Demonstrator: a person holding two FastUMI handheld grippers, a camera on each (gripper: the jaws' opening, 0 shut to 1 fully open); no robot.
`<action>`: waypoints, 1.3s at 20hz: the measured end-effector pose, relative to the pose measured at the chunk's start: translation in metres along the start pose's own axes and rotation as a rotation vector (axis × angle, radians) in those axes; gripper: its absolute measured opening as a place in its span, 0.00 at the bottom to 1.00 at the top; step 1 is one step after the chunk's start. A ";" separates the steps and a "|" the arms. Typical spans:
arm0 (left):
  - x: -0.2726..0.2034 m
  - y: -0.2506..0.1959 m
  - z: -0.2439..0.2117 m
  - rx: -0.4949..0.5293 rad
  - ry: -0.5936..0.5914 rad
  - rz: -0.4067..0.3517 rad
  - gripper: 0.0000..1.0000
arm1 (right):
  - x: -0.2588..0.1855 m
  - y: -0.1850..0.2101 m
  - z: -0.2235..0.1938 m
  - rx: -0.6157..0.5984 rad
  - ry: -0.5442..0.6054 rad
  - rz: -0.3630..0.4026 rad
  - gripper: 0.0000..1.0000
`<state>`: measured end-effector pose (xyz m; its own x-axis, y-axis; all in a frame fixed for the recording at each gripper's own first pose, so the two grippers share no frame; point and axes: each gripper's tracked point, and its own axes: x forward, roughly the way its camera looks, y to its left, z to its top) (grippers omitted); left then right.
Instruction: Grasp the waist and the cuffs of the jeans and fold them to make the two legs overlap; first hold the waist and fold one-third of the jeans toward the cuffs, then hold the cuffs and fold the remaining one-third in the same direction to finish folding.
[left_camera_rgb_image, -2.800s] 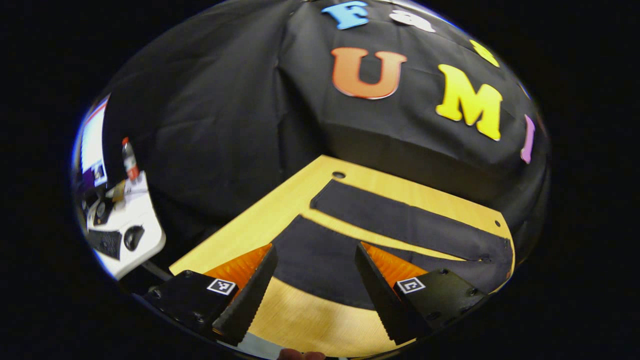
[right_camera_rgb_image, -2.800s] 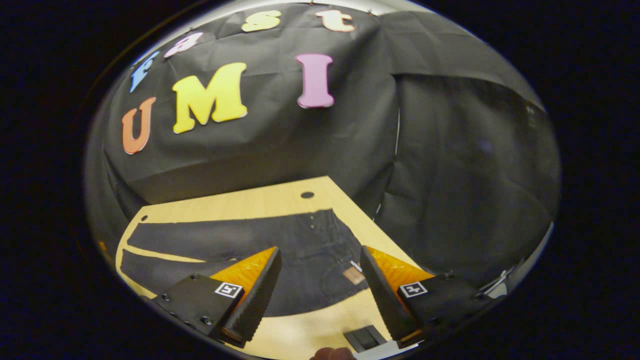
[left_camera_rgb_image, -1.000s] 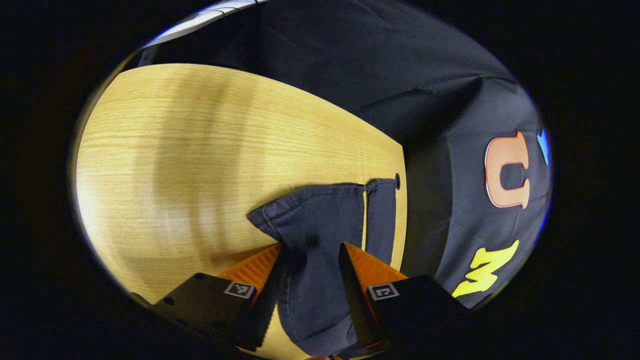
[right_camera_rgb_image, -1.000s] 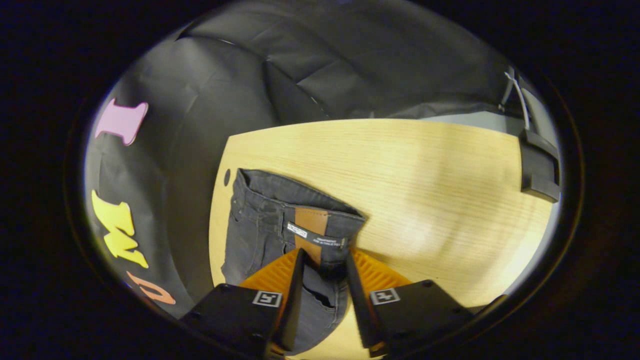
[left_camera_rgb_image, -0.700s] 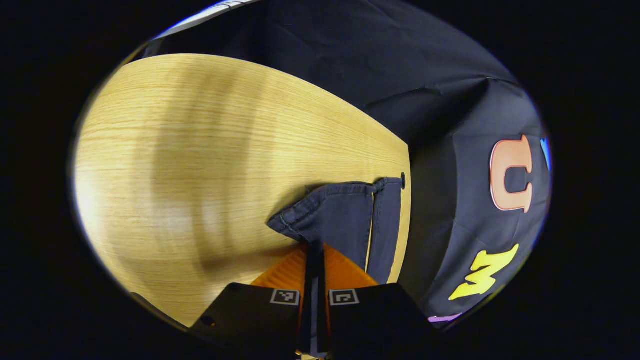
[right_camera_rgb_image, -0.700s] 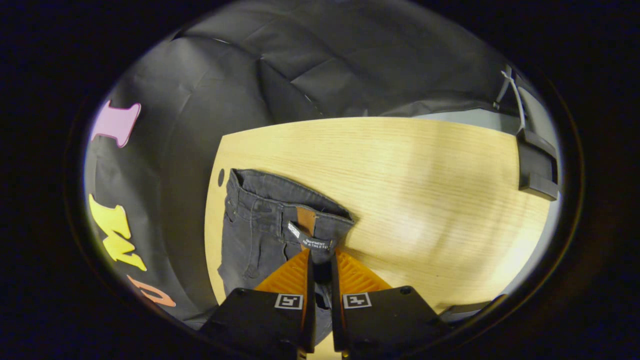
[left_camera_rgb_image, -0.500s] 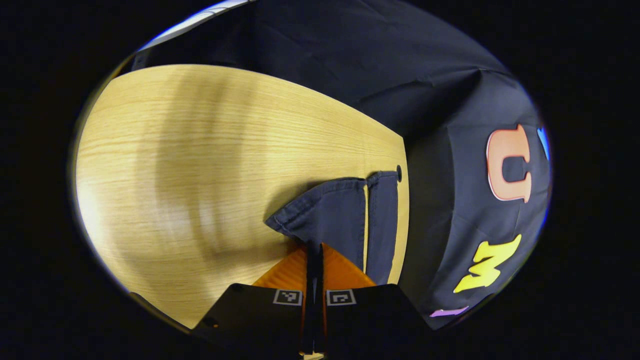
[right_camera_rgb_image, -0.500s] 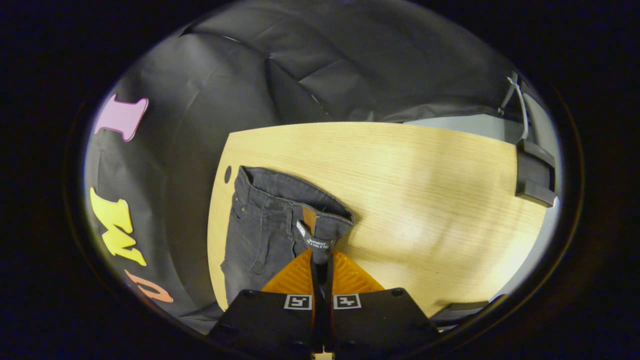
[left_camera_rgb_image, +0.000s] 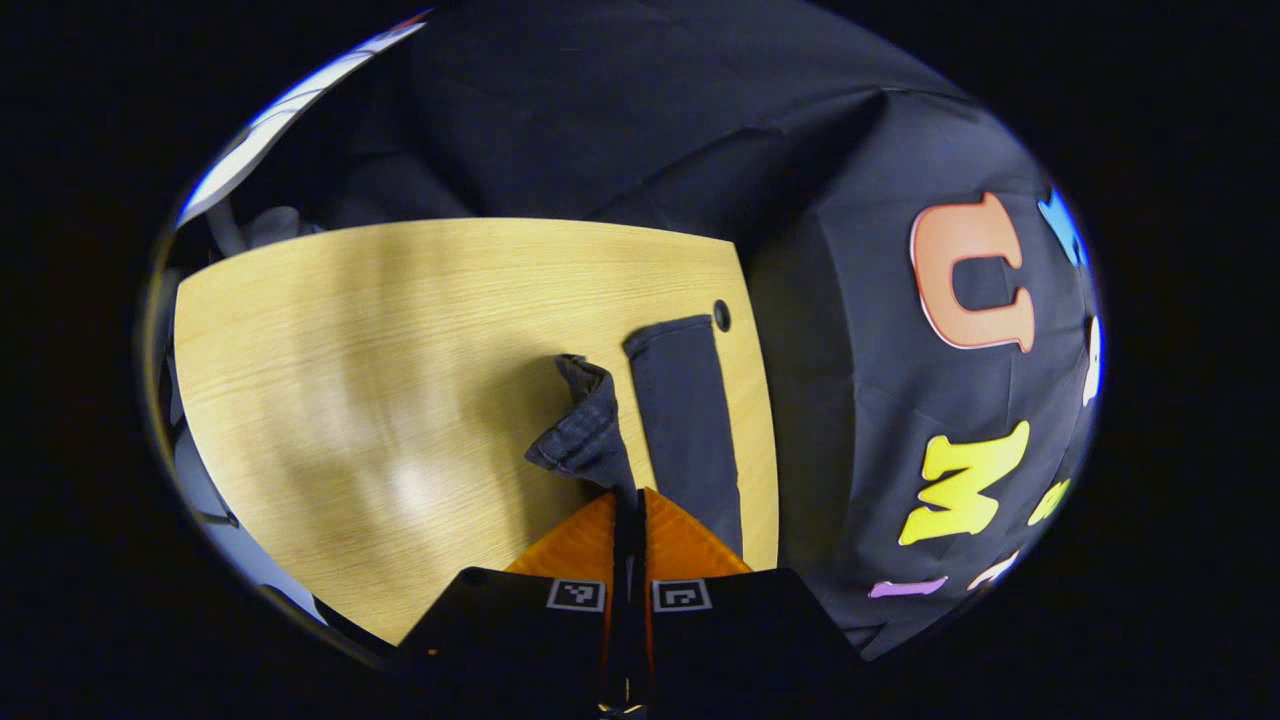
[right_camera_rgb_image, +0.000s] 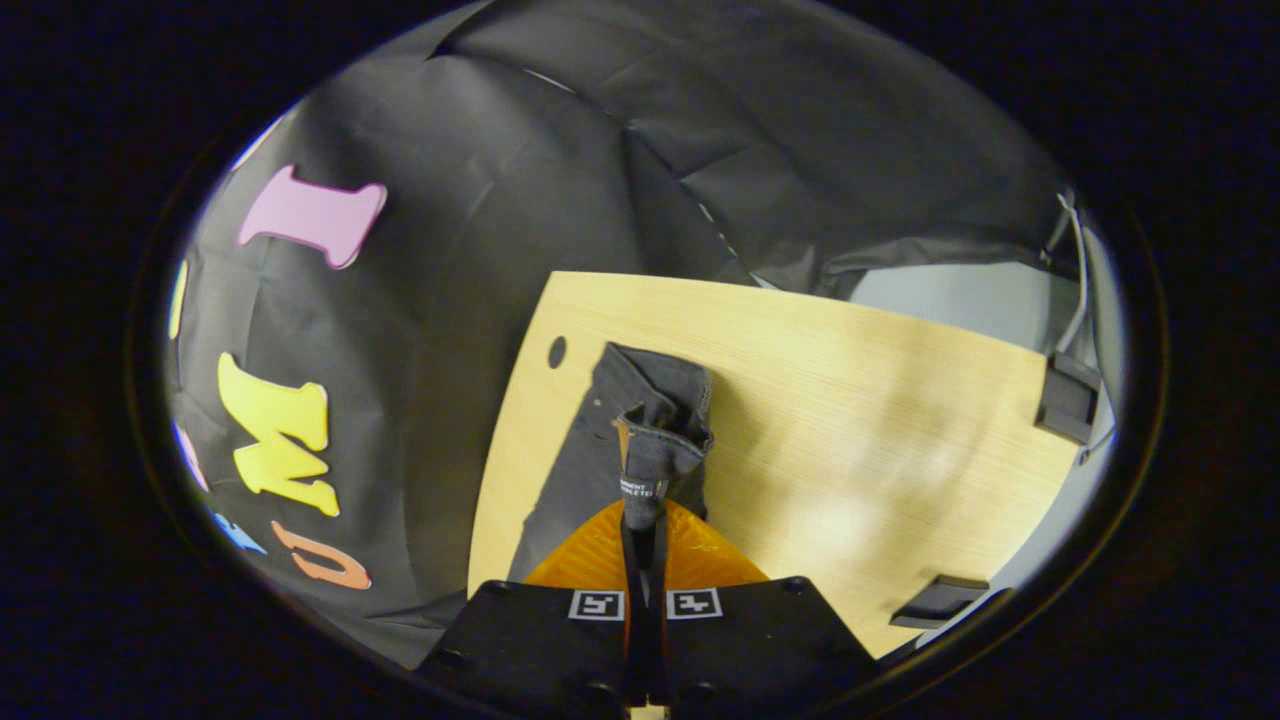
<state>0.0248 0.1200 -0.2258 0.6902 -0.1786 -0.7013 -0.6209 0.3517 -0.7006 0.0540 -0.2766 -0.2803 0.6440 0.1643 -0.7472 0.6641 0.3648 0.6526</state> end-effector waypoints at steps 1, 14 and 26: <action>0.006 -0.010 0.004 0.033 0.013 0.004 0.03 | 0.000 0.018 0.004 -0.009 0.004 0.022 0.00; 0.181 -0.084 0.066 0.198 0.122 0.084 0.04 | 0.150 0.084 0.056 -0.067 0.028 -0.018 0.01; 0.249 -0.059 0.055 0.289 0.132 0.223 0.22 | 0.224 0.073 0.051 -0.173 0.013 -0.124 0.23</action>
<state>0.2532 0.1052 -0.3517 0.4848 -0.1787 -0.8562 -0.6067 0.6364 -0.4764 0.2662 -0.2597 -0.3939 0.5559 0.1193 -0.8227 0.6621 0.5347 0.5250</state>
